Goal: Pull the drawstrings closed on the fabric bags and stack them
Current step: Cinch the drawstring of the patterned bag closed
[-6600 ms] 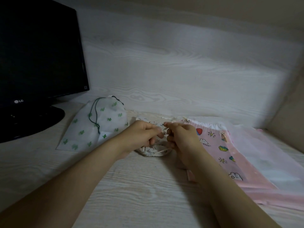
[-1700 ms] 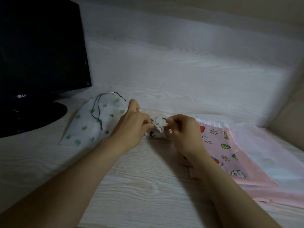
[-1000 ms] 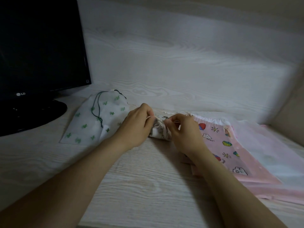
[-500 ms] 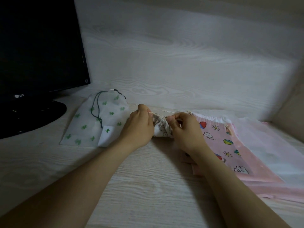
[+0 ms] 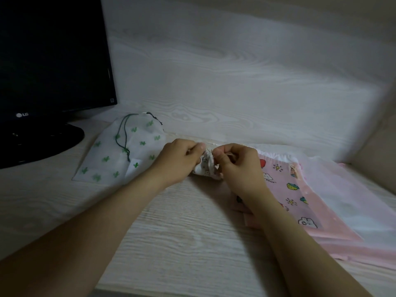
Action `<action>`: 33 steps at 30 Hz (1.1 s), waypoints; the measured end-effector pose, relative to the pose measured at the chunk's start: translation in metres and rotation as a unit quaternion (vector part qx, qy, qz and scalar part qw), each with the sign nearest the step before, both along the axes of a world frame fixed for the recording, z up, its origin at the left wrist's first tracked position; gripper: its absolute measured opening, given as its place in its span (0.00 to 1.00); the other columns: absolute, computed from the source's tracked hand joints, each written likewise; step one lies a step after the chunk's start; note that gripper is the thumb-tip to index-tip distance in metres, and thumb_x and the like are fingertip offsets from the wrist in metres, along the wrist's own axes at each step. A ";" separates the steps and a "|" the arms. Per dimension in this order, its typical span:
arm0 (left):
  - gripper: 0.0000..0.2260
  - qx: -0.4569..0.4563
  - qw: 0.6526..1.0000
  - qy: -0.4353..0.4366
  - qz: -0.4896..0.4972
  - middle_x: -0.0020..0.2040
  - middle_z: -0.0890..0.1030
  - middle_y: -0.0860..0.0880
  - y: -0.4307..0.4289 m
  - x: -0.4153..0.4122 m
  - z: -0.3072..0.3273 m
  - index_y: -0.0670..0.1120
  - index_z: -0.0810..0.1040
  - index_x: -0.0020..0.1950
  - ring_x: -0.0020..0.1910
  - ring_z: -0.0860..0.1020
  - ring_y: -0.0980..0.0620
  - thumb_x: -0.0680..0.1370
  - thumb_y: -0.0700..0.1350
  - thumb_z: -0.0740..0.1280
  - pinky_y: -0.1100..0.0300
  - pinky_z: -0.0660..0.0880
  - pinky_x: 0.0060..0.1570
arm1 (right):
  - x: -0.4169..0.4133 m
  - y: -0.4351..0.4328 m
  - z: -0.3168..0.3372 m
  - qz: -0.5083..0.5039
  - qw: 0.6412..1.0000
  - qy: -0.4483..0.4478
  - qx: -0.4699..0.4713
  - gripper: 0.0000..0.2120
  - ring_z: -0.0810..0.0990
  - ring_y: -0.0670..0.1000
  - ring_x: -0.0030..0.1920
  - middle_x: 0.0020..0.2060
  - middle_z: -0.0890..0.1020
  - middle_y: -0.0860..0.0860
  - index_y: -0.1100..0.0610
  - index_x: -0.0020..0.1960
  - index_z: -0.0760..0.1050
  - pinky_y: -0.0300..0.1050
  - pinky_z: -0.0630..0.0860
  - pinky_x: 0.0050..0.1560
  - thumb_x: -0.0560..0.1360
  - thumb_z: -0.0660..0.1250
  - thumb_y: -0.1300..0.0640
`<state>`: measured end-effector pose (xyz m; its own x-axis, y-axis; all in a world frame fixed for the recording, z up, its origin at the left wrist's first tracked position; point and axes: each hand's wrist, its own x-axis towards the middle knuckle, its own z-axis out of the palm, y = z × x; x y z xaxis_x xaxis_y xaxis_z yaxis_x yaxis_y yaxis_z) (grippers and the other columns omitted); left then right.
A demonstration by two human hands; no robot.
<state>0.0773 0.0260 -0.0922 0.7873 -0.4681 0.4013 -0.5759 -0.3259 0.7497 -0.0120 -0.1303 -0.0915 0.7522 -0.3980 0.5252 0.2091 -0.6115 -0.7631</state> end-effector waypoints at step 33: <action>0.17 -0.090 0.988 0.101 -0.075 0.37 0.76 0.51 -0.002 -0.009 0.007 0.46 0.73 0.44 0.33 0.71 0.54 0.88 0.54 0.58 0.57 0.71 0.36 | 0.004 0.004 -0.008 -0.020 0.985 0.027 -0.169 0.05 0.81 0.43 0.36 0.34 0.84 0.45 0.53 0.47 0.84 0.41 0.77 0.40 0.79 0.71 0.53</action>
